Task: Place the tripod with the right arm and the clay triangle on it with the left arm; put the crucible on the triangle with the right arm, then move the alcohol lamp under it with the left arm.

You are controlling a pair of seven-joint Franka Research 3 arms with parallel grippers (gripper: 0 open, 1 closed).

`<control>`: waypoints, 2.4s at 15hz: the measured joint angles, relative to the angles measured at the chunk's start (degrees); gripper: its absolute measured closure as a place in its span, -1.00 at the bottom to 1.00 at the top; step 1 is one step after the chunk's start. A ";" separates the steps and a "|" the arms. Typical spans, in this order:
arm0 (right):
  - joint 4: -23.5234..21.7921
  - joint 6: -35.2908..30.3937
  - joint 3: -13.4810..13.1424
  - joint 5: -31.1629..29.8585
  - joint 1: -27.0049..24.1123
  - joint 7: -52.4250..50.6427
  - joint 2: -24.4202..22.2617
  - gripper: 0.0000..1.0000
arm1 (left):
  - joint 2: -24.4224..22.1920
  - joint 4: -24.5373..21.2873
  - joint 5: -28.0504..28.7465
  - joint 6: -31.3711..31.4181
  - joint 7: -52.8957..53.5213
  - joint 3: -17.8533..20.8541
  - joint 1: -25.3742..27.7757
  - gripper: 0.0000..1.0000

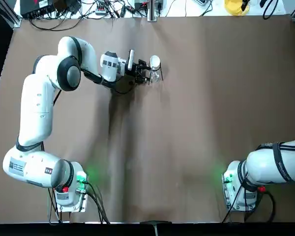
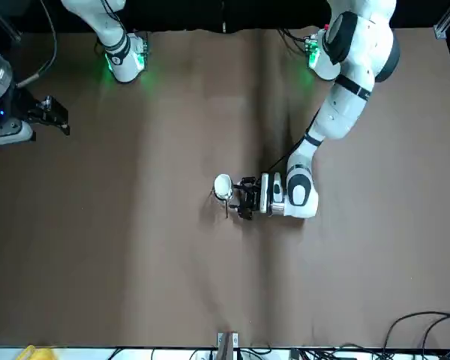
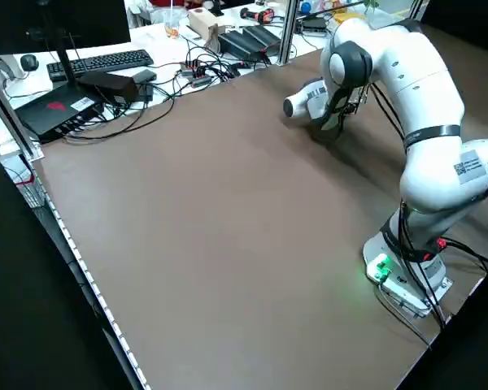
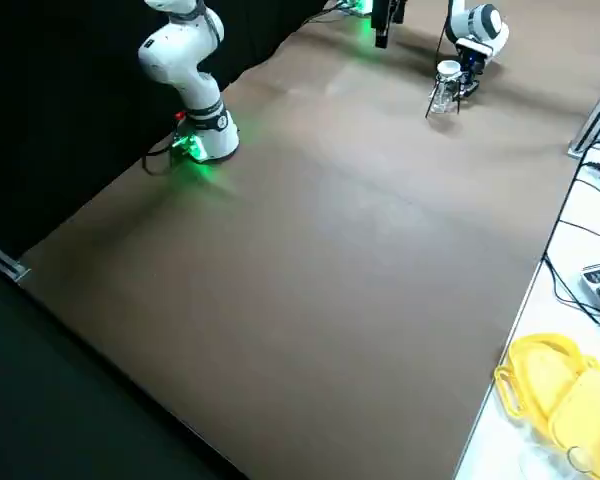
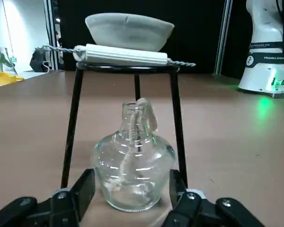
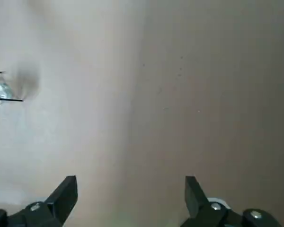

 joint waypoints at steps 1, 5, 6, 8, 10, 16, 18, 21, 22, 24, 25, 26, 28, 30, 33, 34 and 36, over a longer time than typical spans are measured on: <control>0.00 0.00 -0.03 1.26 -0.69 0.00 -0.11 -1.00 | 0.00 0.00 0.00 0.00 0.00 0.00 -0.01 -0.44; 0.00 -0.23 -0.08 3.06 -2.08 -0.03 -0.68 -1.00 | 0.00 -0.02 0.00 -0.03 0.00 -0.03 -0.21 -0.44; 0.01 -0.33 -0.07 3.10 -2.07 -0.03 -0.74 -1.00 | 0.00 -0.02 0.00 -0.03 0.00 -0.03 -0.18 -0.44; 0.00 -0.63 -0.03 3.15 -2.07 -0.03 -0.75 -1.00 | -0.02 0.01 -0.03 -0.03 -0.11 -0.03 0.11 -0.44; 0.00 -0.87 -0.04 3.16 -2.12 -0.03 -0.76 -1.00 | -0.20 0.04 -0.03 -0.08 -1.08 -0.02 0.85 -0.44; 0.00 -2.71 -0.12 3.16 -4.74 -3.93 -0.93 -1.00 | -1.61 -0.26 -0.03 -0.45 -3.04 0.04 3.28 -0.88; 0.00 -3.21 -0.14 3.16 -5.18 -5.17 -0.98 -1.00 | -3.09 -1.38 -0.02 -0.45 -4.91 0.10 4.58 -0.98; 0.00 -3.33 -0.14 3.16 -5.67 -5.63 -1.02 -1.00 | -5.92 -3.67 2.42 -0.47 -10.07 0.17 7.95 -0.99; 0.00 -3.36 -0.14 3.16 -5.68 -5.64 -1.03 -1.00 | -6.86 -4.11 3.80 -0.60 -13.40 0.18 9.15 -0.99; 0.00 -3.37 -0.14 3.16 -5.69 -5.66 -1.03 -1.00 | -8.83 -4.24 7.82 -0.68 -22.58 0.27 11.23 -0.99; 0.00 -3.40 -0.13 3.16 -5.69 -5.66 -1.03 -1.00 | -9.96 -4.23 10.55 -0.68 -27.79 0.33 12.12 -0.98; 0.00 -3.43 -0.13 3.16 -5.69 -5.67 -1.03 -1.00 | -11.27 -4.17 13.61 -0.69 -33.73 0.39 13.04 -0.99; 0.00 -3.44 -0.13 3.16 -5.69 -5.68 -1.03 -1.00 | -14.13 -3.83 20.05 -0.69 -45.81 0.39 14.96 -0.99; 0.00 -3.42 -0.08 3.16 -5.69 -5.70 -1.04 -1.00 | -17.00 -3.05 26.63 -1.26 -57.81 0.34 16.76 -0.99; 0.01 -3.37 0.10 3.16 -5.64 -5.71 -1.08 -1.00 | -21.58 -1.22 36.20 -3.92 -75.92 0.53 18.05 -0.99; 0.01 -3.37 0.16 3.16 -5.63 -5.70 -1.22 -1.00 | -25.38 -0.87 43.07 -4.70 -86.76 0.63 18.56 -0.99; 0.01 -3.38 0.20 3.16 -5.63 -5.70 -1.33 -1.00 | -29.57 -0.88 51.91 -5.28 -97.08 0.69 18.93 -0.99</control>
